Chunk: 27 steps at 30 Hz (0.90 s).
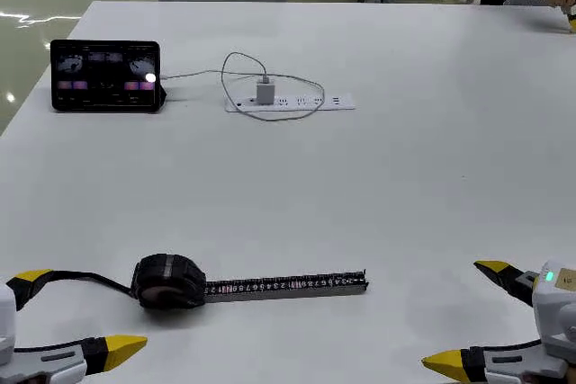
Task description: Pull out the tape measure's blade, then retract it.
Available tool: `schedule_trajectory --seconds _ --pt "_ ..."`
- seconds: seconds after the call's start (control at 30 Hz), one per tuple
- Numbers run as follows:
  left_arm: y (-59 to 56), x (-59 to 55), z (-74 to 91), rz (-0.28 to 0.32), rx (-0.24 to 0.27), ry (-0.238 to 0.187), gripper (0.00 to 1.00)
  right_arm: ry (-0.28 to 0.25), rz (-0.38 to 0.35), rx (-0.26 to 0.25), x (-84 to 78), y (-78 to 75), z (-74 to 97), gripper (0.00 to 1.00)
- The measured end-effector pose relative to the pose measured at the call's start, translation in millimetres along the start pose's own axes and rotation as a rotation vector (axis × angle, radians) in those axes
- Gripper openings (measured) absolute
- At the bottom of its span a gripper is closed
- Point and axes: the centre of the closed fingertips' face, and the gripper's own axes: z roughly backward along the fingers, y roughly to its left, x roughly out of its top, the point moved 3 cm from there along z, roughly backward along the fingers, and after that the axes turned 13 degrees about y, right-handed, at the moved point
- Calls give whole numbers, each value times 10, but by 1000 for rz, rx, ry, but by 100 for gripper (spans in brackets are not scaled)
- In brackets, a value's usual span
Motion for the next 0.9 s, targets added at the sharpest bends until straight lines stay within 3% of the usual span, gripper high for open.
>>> schedule_trajectory --seconds 0.2,0.37,0.5,0.63,0.77,0.9 --pt "-121 158 -34 -9 -25 1 99 32 36 25 41 -20 -42 99" --pt "-168 231 -110 -21 -29 12 99 44 76 38 135 -51 -59 99" --pt "-211 276 -166 -19 -33 22 99 51 67 59 257 -90 -58 99" --pt "-250 373 -232 72 -48 6 99 70 70 77 361 -131 -61 99" --pt "-277 484 -291 90 -47 -13 99 89 103 83 427 -188 -84 99" --pt "-324 610 -320 162 -79 -52 99 114 144 91 477 -202 -114 99"
